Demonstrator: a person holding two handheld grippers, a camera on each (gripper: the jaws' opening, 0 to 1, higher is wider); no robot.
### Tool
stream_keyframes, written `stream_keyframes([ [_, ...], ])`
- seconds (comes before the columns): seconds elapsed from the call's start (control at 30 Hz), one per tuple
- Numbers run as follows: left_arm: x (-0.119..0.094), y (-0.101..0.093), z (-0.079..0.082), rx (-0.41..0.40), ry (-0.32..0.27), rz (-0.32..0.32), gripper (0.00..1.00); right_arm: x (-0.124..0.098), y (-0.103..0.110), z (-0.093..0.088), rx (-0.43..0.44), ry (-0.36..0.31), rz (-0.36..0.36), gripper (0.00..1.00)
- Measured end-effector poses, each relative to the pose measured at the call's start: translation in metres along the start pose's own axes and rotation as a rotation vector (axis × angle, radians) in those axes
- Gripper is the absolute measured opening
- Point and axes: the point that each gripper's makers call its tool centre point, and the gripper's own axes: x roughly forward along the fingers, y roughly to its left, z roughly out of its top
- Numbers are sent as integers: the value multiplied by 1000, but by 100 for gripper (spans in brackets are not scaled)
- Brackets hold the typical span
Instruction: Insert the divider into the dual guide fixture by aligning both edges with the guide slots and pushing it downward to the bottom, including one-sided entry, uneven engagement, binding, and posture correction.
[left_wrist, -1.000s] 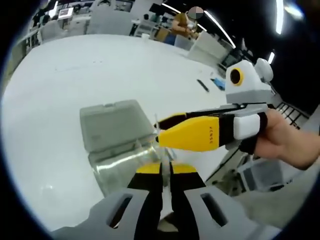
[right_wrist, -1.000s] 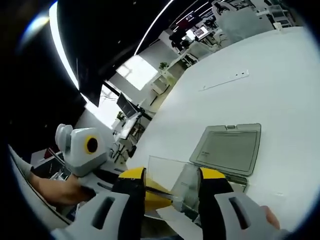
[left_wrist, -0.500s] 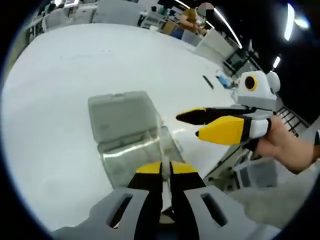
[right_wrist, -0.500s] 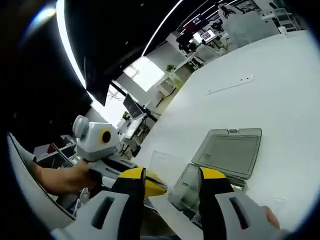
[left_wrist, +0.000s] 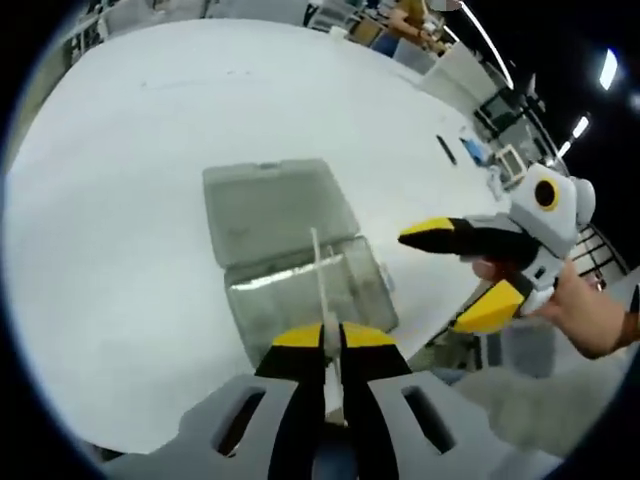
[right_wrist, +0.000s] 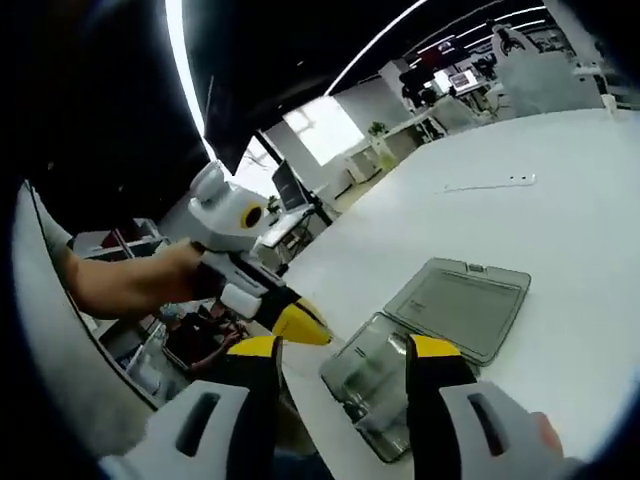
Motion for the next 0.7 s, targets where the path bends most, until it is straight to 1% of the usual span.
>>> stream_keyframes([
  [0.03,1,1,0,-5,6,2,1,0,0,-2,1,5,5,47],
  [0.1,2,3,0,-15,19,13,1,0,2,-4,-32,14,18,48],
  [0.2,3,6,1,-29,26,22,1,2,2,-8,-78,33,17,49],
  [0.27,4,6,-1,-54,39,25,1,3,2,-11,-104,50,20,50],
  [0.33,5,9,-2,-51,48,42,1,4,3,-14,-132,63,26,50],
  [0.4,6,9,-4,-72,66,35,1,5,6,-15,-167,70,42,51],
  [0.53,9,9,-4,-66,75,44,1,5,10,-17,-211,86,63,53],
  [0.63,12,10,-4,-68,83,51,1,4,10,-20,-263,106,66,53],
  [0.7,14,10,-4,-70,89,53,1,4,11,-22,-279,114,75,53],
])
